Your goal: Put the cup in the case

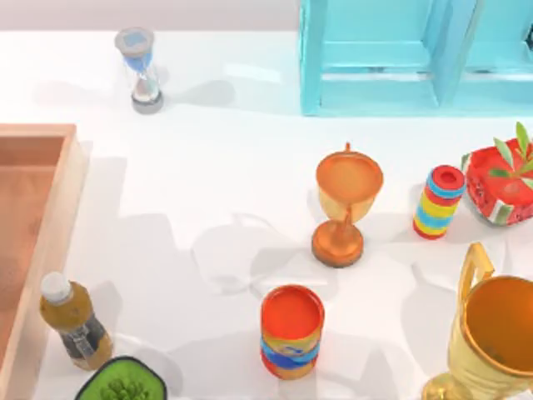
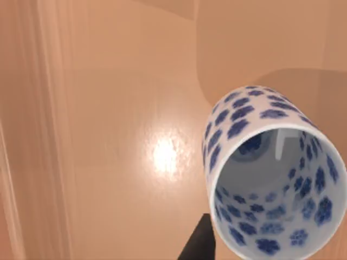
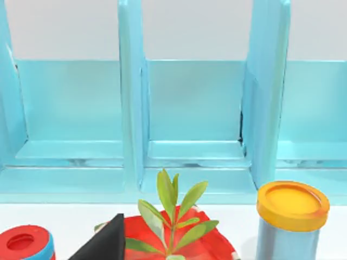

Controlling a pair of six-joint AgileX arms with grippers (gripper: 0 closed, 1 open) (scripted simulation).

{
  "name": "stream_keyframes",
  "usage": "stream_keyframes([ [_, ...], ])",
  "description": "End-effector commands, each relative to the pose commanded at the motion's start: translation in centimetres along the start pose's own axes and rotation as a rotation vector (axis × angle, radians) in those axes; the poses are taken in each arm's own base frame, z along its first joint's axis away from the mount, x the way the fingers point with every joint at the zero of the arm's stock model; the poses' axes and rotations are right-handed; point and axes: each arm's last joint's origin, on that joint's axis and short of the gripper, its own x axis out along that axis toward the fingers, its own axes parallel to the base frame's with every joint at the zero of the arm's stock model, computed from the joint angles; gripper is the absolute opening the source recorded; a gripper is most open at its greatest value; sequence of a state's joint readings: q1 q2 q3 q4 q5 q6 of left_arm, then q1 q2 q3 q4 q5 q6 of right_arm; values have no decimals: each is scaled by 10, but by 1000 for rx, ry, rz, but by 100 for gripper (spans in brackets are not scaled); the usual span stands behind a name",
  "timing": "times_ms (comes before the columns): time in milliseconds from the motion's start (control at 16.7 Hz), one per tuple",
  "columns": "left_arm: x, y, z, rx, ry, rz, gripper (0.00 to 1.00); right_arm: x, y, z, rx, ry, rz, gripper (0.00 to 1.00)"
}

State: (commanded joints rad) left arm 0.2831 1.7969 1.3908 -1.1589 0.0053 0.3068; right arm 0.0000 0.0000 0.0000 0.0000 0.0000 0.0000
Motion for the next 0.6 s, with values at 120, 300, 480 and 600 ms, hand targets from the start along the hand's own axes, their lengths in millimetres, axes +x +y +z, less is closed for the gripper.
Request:
stream_keyframes([
  [120,0,0,0,0,0,0,83,0,0,0,0,0,0,100],
  [300,0,0,0,0,0,0,100,0,0,0,0,0,0,100],
  [480,0,0,0,0,0,0,100,0,0,0,0,0,0,100],
  [600,0,0,0,0,0,0,100,0,0,0,0,0,0,100],
])
